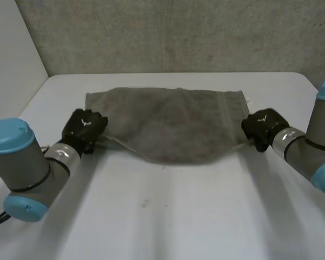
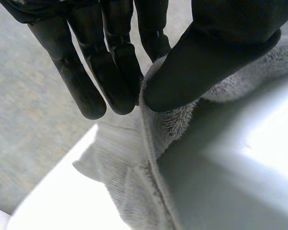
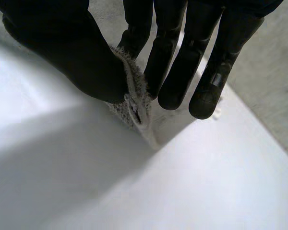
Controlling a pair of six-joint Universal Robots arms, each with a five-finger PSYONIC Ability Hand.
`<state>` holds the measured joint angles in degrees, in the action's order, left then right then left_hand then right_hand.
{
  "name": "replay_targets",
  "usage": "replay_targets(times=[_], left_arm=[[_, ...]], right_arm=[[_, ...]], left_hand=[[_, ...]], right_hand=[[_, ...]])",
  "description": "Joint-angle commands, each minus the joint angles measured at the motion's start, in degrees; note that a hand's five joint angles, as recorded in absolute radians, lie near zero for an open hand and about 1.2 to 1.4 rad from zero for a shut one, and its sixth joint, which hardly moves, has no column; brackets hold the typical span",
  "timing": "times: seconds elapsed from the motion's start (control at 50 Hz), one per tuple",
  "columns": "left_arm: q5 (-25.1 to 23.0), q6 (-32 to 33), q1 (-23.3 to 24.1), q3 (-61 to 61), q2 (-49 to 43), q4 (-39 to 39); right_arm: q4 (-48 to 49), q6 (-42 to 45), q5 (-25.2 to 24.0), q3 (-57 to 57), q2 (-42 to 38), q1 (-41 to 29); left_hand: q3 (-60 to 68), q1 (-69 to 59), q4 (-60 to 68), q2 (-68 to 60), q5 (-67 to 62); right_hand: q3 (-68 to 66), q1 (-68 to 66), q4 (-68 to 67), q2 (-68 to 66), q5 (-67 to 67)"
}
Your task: Fold the towel.
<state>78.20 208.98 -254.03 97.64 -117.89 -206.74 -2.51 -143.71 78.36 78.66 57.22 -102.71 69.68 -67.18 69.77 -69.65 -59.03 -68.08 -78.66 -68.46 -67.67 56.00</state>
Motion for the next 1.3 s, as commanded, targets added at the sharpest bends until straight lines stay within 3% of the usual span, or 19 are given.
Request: replay_targets(times=[0.02, 0.06, 0.1, 0.24, 0.42, 0.68, 0.72, 0.74, 0.76, 0.78, 0.92, 1.02, 1.06, 1.12, 1.16, 1.3], left_arm=[[0.11, 2.3, -0.06, 0.98, 0.39, 3.18], [0.11, 3.1, -0.14, 0.98, 0.21, 3.8], [0.46, 4.06, -0.84, 0.98, -0.23, 3.89], [0.9, 4.06, -2.25, 0.8, -2.16, 3.54], [1.08, 4.06, -3.04, 1.33, -2.52, 3.54], [5.21, 4.41, -4.19, 2.82, -1.81, 3.63], [5.21, 5.03, -4.1, 3.87, -1.64, 3.45], [5.21, 5.03, -4.1, 3.88, -1.64, 3.45], [5.21, 5.47, -4.19, 4.31, -1.64, 3.54], [5.21, 5.9, -4.1, 4.75, -1.55, 3.63], [5.38, 10.38, -4.1, 7.47, 2.3, 4.07], [5.03, 15.23, -4.1, 12.14, 8.65, 5.47], [4.94, 17.16, -3.92, 13.81, 10.93, 6.97], [4.94, 20.85, -3.75, 16.97, 16.03, 11.63], [4.94, 23.65, -3.92, 19.95, 22.41, 18.18], [3.89, 24.63, -4.62, 22.33, 33.94, 30.15]], right_arm=[[-2.15, 0.01, -0.4, 2.72, 4.73, 1.19], [-2.15, 0.01, -0.76, 3.79, 6.15, 2.07], [-1.97, 0.1, -1.02, 5.36, 7.64, 3.3], [-1.27, -0.08, -1.11, 7.3, 7.55, 3.66], [0.31, 0.01, -1.02, 7.65, 7.03, 4.36], [1.54, 0.27, -0.41, 7.65, 6.68, 6.03], [1.54, 0.27, -0.49, 7.65, 6.59, 6.12], [1.54, 0.27, -0.49, 7.65, 6.59, 6.12], [1.46, 0.19, -0.58, 7.65, 6.59, 6.2], [1.46, 0.27, -0.84, 7.65, 6.59, 6.21], [-0.92, 1.06, -0.41, 7.65, 7.2, 6.29], [-8.92, 5.72, -0.67, 8.8, 8.52, 7.61], [-15.83, 10.88, -1.11, 10.89, 10.44, 10.06], [-18.93, 13.72, -1.11, 12.31, 11.95, 10.78], [-23.75, 18.88, -1.2, 15.46, 16.06, 11.74], [-27.98, 26.19, -1.72, 18.64, 25.55, 16.04]], left_hand=[[6.51, -9.01, 6.42, -6.54, -7.17], [-0.25, -2.24, -0.34, 0.23, -0.4], [-17.0, 14.5, -17.09, 16.97, 16.34], [-28.65, 26.16, -28.74, 28.62, 28.0], [-29.19, 26.69, -29.28, 29.16, 28.53], [-24.14, 21.64, -24.23, 24.11, 23.49], [-11.09, 8.6, -11.18, 11.06, 10.44], [-11.02, 8.52, -11.11, 10.99, 10.37], [3.8, -6.3, 3.71, -3.83, -4.45], [10.26, -12.75, 10.16, -10.28, -10.91], [10.32, -12.82, 10.23, -10.35, -10.97], [10.32, -12.82, 10.23, -10.35, -10.97], [10.32, -12.82, 10.23, -10.35, -10.97], [10.32, -12.82, 10.23, -10.35, -10.97], [10.32, -12.82, 10.23, -10.35, -10.97], [10.32, -12.82, 10.23, -10.35, -10.97]], right_hand=[[-11.92, -1.34, -11.54, -12.33, 14.0], [-11.92, -1.34, -11.54, -12.33, 14.0], [-11.92, -1.34, -11.54, -12.33, 14.0], [-11.92, -1.34, -11.54, -12.33, 14.0], [-11.92, -1.34, -11.54, -12.33, 14.0], [-11.92, -1.34, -11.54, -12.33, 14.0], [-11.92, -1.34, -11.54, -12.33, 14.0], [-11.92, -1.34, -11.54, -12.33, 14.0], [-11.92, -1.34, -11.54, -12.33, 14.0], [-11.92, -1.34, -11.54, -12.33, 14.0], [-11.92, -1.34, -11.54, -12.33, 14.0], [-11.92, -1.34, -11.54, -12.33, 14.0], [-11.92, -1.34, -11.54, -12.33, 14.0], [-11.92, -1.34, -11.54, -12.33, 14.0], [-11.92, -1.34, -11.54, -12.33, 14.0], [-11.92, -1.34, -11.54, -12.33, 14.0]])
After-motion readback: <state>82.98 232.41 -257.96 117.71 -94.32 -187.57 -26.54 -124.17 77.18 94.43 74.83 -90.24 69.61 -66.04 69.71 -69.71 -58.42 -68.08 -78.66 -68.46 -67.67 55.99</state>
